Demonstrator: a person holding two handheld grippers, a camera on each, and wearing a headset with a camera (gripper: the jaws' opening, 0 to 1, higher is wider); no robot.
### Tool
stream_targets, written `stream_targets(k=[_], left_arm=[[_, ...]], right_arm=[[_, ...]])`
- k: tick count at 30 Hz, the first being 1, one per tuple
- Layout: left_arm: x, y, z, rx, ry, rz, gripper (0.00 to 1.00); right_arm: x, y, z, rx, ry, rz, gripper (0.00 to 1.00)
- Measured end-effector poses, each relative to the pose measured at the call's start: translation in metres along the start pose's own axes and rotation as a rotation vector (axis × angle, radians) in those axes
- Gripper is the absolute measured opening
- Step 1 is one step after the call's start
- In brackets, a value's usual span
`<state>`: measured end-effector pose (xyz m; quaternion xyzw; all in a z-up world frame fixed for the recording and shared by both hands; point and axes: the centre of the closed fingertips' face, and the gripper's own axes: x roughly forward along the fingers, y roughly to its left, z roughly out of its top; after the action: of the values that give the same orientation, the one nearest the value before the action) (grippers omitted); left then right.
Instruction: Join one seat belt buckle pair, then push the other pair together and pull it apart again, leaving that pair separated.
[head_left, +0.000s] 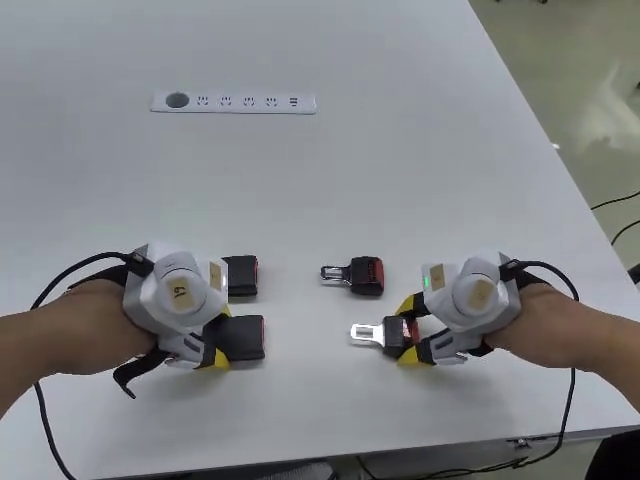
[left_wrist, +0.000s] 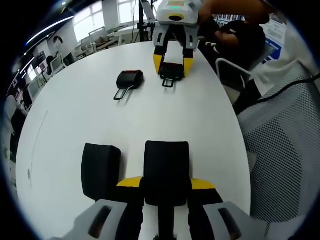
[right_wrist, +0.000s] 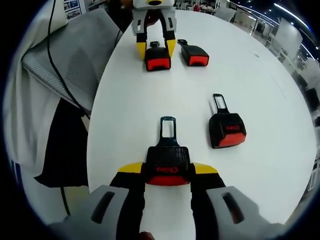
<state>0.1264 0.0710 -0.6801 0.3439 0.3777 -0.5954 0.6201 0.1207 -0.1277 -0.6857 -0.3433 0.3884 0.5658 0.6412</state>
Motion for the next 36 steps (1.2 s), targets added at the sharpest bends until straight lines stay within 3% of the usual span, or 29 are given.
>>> stream_targets(k=[17,28,36], left_arm=[[0.001,-0.001,0.000,0.016,0.014,-0.008,0.34],[0.001,0.001,-0.001,0.023,0.018,-0.010,0.34],[0.005,0.003,-0.003,0.023,0.025,-0.013,0.34]], right_arm=[[0.005,-0.002,0.003,0.007,0.041,0.000,0.33],[0.021,0.007,0.036,0.000,0.022,0.006,0.33],[0.035,0.004,0.059,-0.024,0.019,0.019,0.33]])
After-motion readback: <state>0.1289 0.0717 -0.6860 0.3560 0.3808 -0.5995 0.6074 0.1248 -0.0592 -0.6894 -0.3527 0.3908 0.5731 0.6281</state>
